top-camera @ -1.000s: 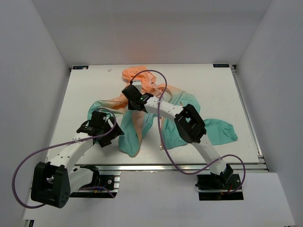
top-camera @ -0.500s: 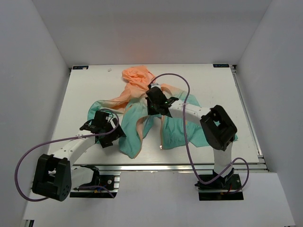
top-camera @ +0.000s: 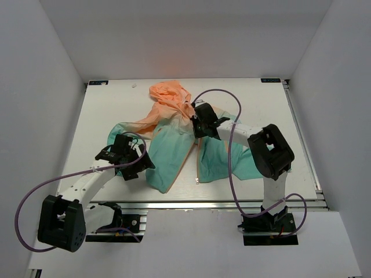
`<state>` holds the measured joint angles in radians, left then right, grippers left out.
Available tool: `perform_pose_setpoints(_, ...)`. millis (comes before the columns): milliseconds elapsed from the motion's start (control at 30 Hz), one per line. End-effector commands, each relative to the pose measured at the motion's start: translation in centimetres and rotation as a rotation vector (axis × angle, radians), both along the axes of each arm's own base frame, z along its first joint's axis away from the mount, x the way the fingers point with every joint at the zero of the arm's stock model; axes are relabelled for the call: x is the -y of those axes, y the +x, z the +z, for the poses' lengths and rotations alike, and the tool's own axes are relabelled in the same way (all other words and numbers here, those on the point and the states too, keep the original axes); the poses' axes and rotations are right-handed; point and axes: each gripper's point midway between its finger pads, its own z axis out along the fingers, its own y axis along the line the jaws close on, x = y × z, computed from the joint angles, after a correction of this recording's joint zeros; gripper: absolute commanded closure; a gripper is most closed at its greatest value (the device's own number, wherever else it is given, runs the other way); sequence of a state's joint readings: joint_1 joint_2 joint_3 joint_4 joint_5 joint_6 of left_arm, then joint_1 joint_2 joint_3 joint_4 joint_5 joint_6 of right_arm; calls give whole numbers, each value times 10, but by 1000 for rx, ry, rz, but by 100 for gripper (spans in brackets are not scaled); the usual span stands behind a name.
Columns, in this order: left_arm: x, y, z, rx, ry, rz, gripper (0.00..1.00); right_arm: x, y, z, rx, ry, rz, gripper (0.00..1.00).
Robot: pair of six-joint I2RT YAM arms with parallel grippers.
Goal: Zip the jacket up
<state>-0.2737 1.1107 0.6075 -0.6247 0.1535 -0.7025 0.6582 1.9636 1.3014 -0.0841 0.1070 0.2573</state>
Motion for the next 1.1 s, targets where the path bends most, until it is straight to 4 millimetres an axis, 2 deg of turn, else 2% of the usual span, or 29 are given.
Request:
perform_pose_setpoints(0, 1, 3, 12, 30, 7, -23, 2, 9, 21, 34, 148, -39, 20, 100)
perform_pose_setpoints(33, 1, 3, 14, 32, 10, -32, 2, 10, 24, 36, 157, -51, 13, 100)
perform_pose_setpoints(67, 1, 3, 15, 34, 10, -38, 2, 16, 26, 36, 161, -77, 1, 94)
perform_pose_setpoints(100, 3, 4, 19, 48, 7, -63, 2, 15, 29, 42, 173, -88, 6, 70)
perform_pose_setpoints(200, 9, 6, 31, 80, 5, -110, 2, 11, 21, 49, 151, -69, 52, 56)
perform_pose_setpoints(233, 10, 8, 39, 99, 10, -129, 2, 7, 19, 64, 163, -34, 68, 35)
perform_pose_setpoints(267, 11, 9, 43, 107, 16, -134, 2, 0, 8, 65, 142, 4, 112, 13)
perform_pose_setpoints(300, 15, 10, 47, 120, 18, -154, 2, 0, 3, 70, 136, 22, 125, 11)
perform_pose_setpoints(333, 18, 10, 50, 128, 22, -176, 2, 0, -3, 87, 148, 56, 127, 11)
perform_pose_setpoints(400, 29, 12, 62, 161, 24, -218, 2, 1, -25, 88, 95, 105, 147, 11)
perform_pose_setpoints(433, 34, 12, 63, 171, 31, -248, 2, 4, -35, 105, 102, 151, 138, 11)
perform_pose_setpoints(467, 39, 12, 67, 181, 31, -272, 2, 4, -48, 107, 83, 181, 159, 11)
perform_pose_setpoints(500, 51, 7, 66, 182, 26, -329, 2, 14, -68, 107, 67, 199, 169, 11)
perform_pose_setpoints(533, 58, 5, 66, 197, 19, -391, 2, 16, -80, 105, 53, 221, 177, 10)
perform_pose_setpoints(567, 68, -1, 61, 169, 0, -440, 2, 24, -104, 83, -22, 237, 189, 11)
perform_pose_setpoints(600, 73, -4, 58, 155, -9, -463, 2, 26, -116, 92, -18, 273, 205, 11)
perform_pose_setpoints(667, 88, -4, 54, 154, -67, -516, 2, 23, -143, 86, -89, 340, 262, 11)
perform_pose_setpoints(700, 92, -2, 52, 152, -82, -517, 2, 25, -158, 76, -143, 359, 267, 11)
perform_pose_setpoints(767, 109, 3, 52, 152, -149, -542, 2, 23, -174, 69, -201, 398, 298, 11)
perform_pose_setpoints(833, 120, 15, 51, 184, -179, -539, 2, 28, -183, 50, -255, 393, 269, 11)
perform_pose_setpoints(867, 121, 18, 40, 155, -169, -535, 2, 28, -184, 46, -260, 397, 267, 11)
perform_pose_setpoints(967, 131, 35, 33, 146, -163, -534, 2, 31, -188, 25, -300, 380, 248, 11)
perform_pose_setpoints(1000, 132, 38, 19, 108, -149, -534, 2, 33, -189, 16, -320, 362, 235, 11)
perform_pose_setpoints(1067, 140, 53, 16, 116, -146, -530, 2, 39, -194, 2, -348, 334, 223, 11)
